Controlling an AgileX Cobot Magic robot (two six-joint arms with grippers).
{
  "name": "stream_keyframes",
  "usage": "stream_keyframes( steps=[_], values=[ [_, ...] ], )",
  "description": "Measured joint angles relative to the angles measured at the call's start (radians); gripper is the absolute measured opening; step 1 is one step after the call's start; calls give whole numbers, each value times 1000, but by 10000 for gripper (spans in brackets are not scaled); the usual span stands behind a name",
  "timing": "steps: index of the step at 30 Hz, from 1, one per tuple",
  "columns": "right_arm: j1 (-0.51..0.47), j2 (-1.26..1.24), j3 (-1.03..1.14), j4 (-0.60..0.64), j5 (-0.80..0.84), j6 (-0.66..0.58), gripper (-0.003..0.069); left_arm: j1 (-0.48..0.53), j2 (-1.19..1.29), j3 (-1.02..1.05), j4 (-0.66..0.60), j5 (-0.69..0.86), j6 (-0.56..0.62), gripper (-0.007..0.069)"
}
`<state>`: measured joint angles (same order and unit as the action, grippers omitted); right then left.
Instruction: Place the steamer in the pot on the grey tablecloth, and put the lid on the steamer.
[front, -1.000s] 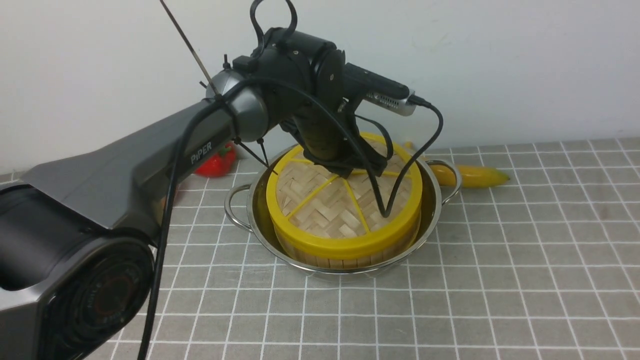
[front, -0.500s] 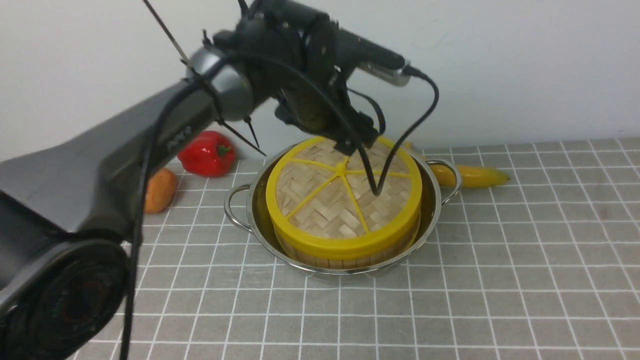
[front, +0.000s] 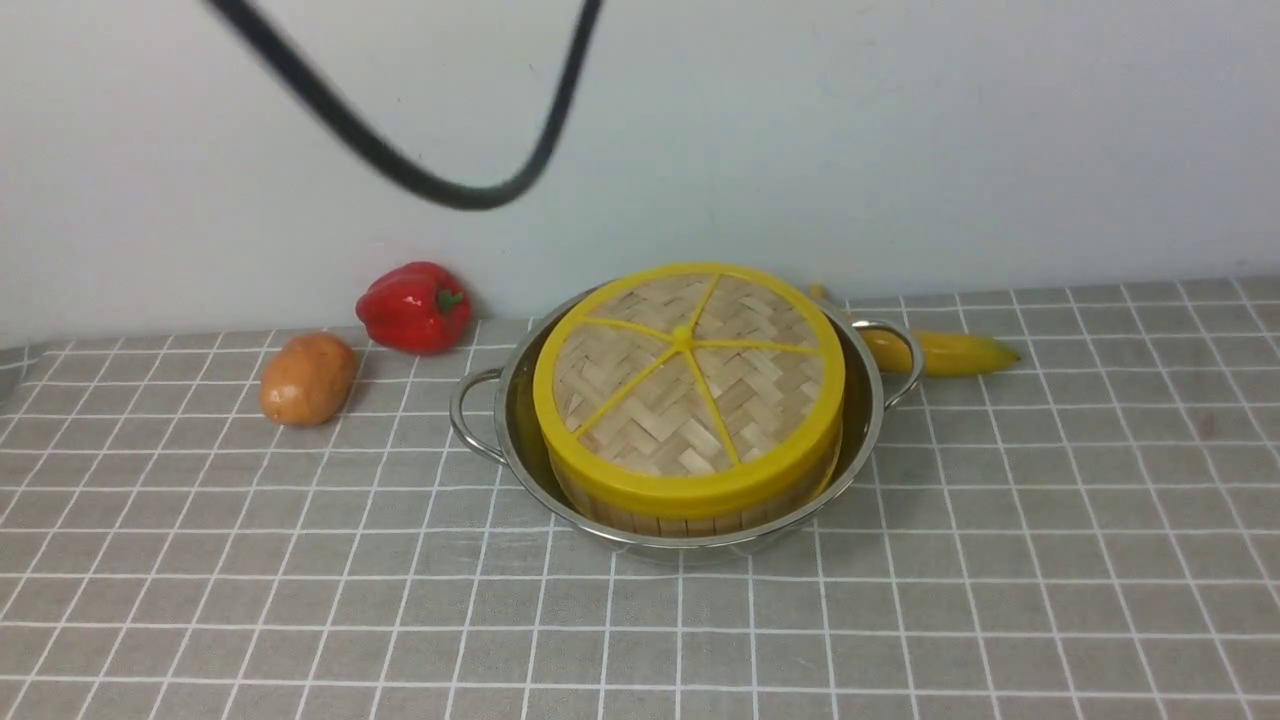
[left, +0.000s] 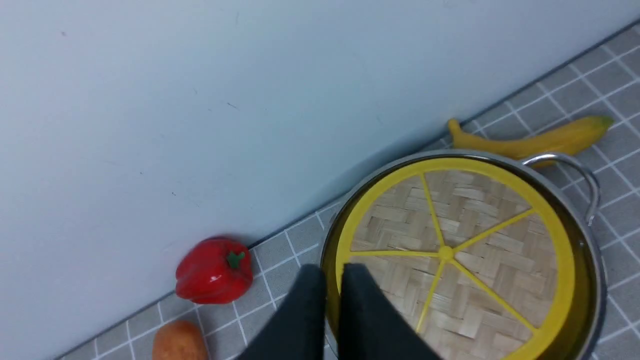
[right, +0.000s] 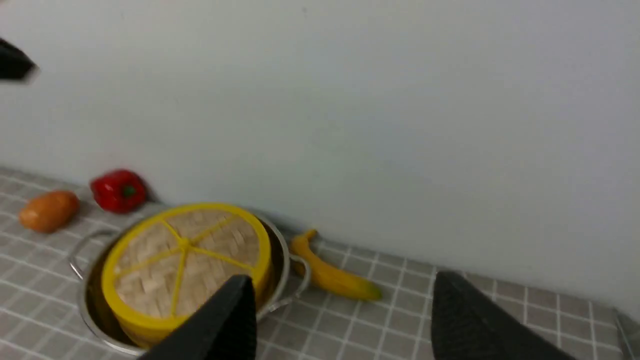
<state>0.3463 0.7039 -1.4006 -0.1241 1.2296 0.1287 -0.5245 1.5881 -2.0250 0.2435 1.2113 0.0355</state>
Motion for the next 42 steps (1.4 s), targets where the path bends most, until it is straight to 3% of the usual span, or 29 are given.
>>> stream_keyframes(
  steps=[6,11,12,13,16,18,20,28,42],
  values=[
    [0,-166,309,-75,1,38,403,0,-218,229,-43,-1,-7,-23],
    [0,-323,523,-102,-36,107,307,0,-391,582,-88,-7,-36,-23],
    [0,-384,592,-105,-53,125,254,0,-451,715,-96,-44,-36,-23],
    [0,-390,598,-106,-54,128,254,0,-459,715,-96,-44,-36,-23],
    [0,-488,685,-107,-63,140,88,0,-606,1015,-100,-197,-44,-23],
    [0,-517,699,-108,-65,146,18,0,-667,1103,-103,-246,-51,-23],
    [0,-527,703,-109,-70,153,-4,0,-697,1153,-105,-272,-52,-23],
    [0,-535,708,-25,-71,249,-13,0,-861,1222,-130,-299,-149,-22],
    [0,-535,708,135,-71,259,27,4,-878,1224,-114,-299,-151,-8]
  ],
)
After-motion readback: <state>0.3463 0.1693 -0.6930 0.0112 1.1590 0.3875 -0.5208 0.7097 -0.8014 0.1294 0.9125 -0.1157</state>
